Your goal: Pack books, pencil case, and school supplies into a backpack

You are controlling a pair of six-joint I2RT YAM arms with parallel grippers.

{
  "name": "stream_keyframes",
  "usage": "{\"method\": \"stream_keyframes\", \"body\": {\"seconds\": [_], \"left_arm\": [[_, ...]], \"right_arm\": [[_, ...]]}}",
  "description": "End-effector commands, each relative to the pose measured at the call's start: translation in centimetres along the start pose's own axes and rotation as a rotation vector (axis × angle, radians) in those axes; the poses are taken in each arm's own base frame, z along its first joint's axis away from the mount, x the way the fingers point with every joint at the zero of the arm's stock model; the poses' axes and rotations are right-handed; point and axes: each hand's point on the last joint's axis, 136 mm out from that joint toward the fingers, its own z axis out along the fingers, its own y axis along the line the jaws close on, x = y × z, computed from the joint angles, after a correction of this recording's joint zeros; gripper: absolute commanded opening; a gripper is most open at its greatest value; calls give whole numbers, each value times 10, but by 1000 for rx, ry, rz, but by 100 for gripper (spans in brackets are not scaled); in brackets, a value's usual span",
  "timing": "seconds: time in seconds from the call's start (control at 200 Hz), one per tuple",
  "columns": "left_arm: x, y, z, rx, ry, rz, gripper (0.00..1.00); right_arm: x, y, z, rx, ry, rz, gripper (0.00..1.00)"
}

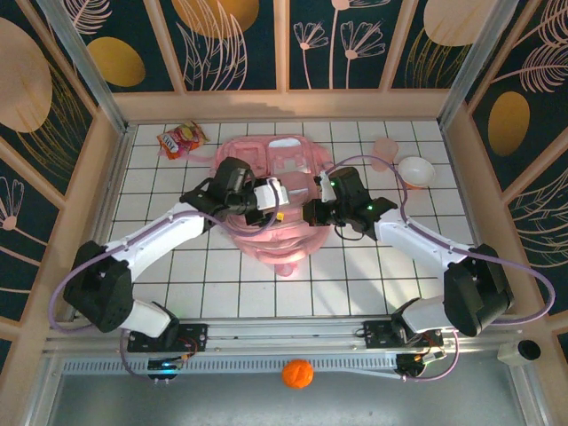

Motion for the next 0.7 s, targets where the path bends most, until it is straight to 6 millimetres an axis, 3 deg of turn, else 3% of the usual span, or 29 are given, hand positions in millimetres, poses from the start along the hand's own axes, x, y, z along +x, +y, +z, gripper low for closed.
{"method": "stream_keyframes", "body": {"seconds": [0.0,0.18,0.305,0.4,0.48,0.5,0.696], "left_arm": [[-23,1,9,34,-50,111,67],[-12,2,35,28,1,111,55],[0,0,37,32,55,126,29],[14,-2,29,-4,99,166,0],[25,-4,21,-39,124,202,0],[26,-4,19,-46,130,206,0],[40,-13,12,-18,161,192,0]], "right_arm": [[-13,25,-6,-87,-38,-25,0],[-15,30,-5,-113,-43,-40,0],[-19,24,-9,-90,-48,-44,0],[-20,9,-13,-59,-49,-30,0],[-15,1,-15,-36,-30,-33,0],[-20,-9,-19,-14,-40,-17,0],[-25,-40,-26,61,-44,-2,0]]}}
